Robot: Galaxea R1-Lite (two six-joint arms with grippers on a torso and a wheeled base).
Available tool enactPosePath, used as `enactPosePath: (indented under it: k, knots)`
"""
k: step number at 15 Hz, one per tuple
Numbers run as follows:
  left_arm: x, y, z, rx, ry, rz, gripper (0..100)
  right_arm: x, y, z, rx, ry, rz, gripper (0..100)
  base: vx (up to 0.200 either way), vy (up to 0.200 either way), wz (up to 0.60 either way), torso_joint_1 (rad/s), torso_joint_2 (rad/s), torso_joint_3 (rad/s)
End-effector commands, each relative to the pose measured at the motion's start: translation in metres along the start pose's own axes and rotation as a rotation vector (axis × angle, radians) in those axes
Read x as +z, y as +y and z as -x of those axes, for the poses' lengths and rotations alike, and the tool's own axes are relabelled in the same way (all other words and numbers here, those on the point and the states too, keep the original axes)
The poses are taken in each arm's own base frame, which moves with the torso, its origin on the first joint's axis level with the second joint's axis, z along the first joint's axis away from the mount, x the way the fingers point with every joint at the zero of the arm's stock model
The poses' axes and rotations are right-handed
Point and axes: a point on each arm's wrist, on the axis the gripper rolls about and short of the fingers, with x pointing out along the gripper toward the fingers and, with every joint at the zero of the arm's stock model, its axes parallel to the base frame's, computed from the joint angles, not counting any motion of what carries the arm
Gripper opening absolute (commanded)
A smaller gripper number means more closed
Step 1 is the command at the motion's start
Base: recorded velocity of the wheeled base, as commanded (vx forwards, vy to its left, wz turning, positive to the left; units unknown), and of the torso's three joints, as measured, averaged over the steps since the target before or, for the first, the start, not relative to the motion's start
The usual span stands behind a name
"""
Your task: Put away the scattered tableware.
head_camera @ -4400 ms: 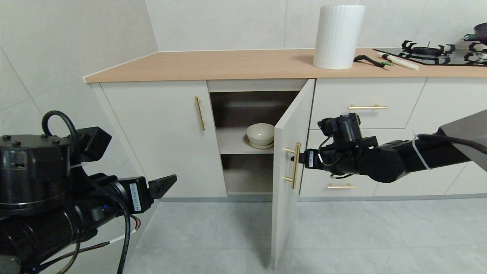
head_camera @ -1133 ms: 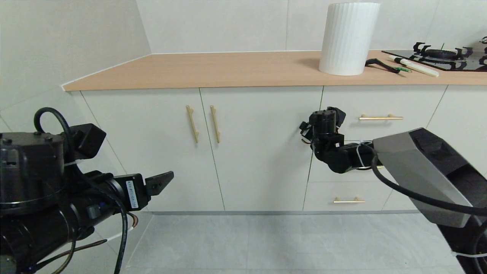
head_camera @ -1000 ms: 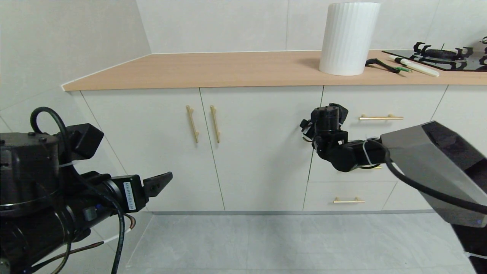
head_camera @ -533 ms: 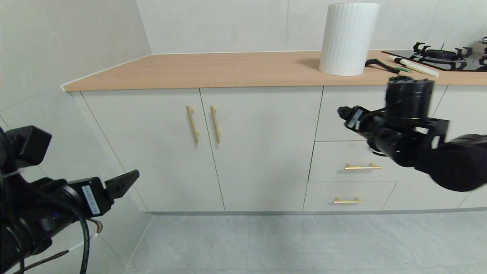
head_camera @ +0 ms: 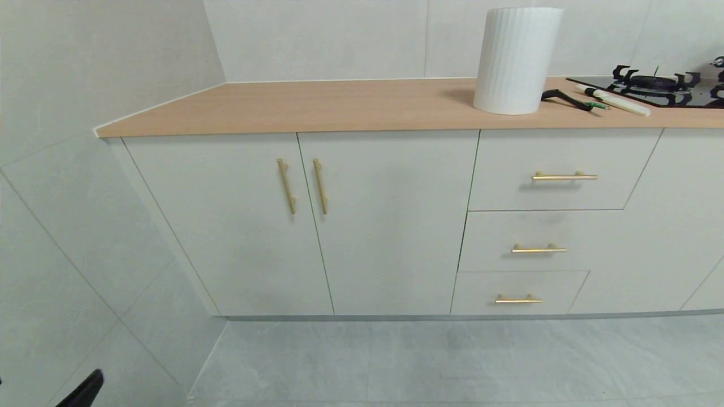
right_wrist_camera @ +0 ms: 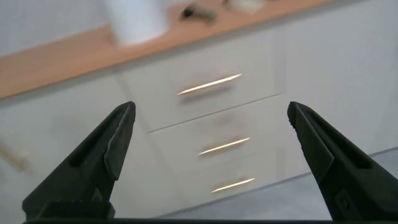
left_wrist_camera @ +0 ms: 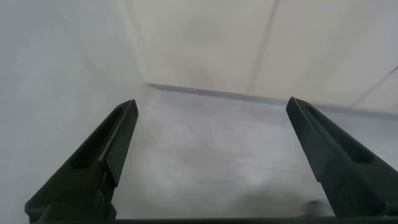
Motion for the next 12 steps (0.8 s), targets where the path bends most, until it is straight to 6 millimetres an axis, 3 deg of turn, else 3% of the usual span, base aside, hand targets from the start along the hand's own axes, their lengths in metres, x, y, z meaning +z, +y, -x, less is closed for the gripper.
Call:
enactPosePath:
  k: [1, 3, 5, 6, 7, 8, 10, 11, 12]
  knots:
    - [-0.028, 0.023, 0.041, 0.092, -0.176, -0.007, 100, -0.027, -0.054, 0.095, -0.104, -0.114, 0.061, 100, 0.0, 0.0, 0.0, 0.0, 0.0, 0.0]
    - [-0.036, 0.026, 0.052, 0.168, -0.249, 0.035, 100, -0.044, -0.065, 0.118, -0.11, -0.072, 0.124, 100, 0.0, 0.0, 0.0, 0.0, 0.0, 0.0]
    - [-0.041, 0.027, 0.057, 0.201, -0.27, 0.035, 100, -0.046, -0.064, 0.117, -0.139, -0.069, 0.129, 100, 0.0, 0.0, 0.0, 0.0, 0.0, 0.0]
    - [-0.043, 0.028, 0.057, 0.325, -0.282, 0.1, 100, -0.059, -0.065, 0.125, -0.231, -0.072, 0.172, 100, 0.0, 0.0, 0.0, 0.0, 0.0, 0.0]
    - [-0.043, 0.028, 0.057, 0.335, -0.283, 0.103, 100, -0.062, -0.065, 0.126, -0.236, -0.068, 0.18, 100, 0.0, 0.0, 0.0, 0.0, 0.0, 0.0]
    - [-0.057, 0.025, 0.059, 0.424, -0.301, 0.102, 100, -0.079, -0.067, 0.123, -0.271, -0.025, 0.221, 100, 0.0, 0.0, 0.0, 0.0, 0.0, 0.0]
    - [-0.081, 0.021, 0.046, 0.416, -0.257, 0.07, 100, -0.092, -0.069, 0.121, -0.272, -0.028, 0.223, 100, 0.0, 0.0, 0.0, 0.0, 0.0, 0.0]
    - [-0.083, 0.02, 0.044, 0.405, -0.256, 0.068, 100, -0.097, -0.07, 0.121, -0.247, -0.022, 0.225, 100, 0.0, 0.0, 0.0, 0.0, 0.0, 0.0]
    - [-0.082, 0.018, 0.043, 0.312, -0.27, 0.061, 100, -0.114, -0.071, 0.118, -0.166, 0.038, 0.242, 100, 0.0, 0.0, 0.0, 0.0, 0.0, 0.0]
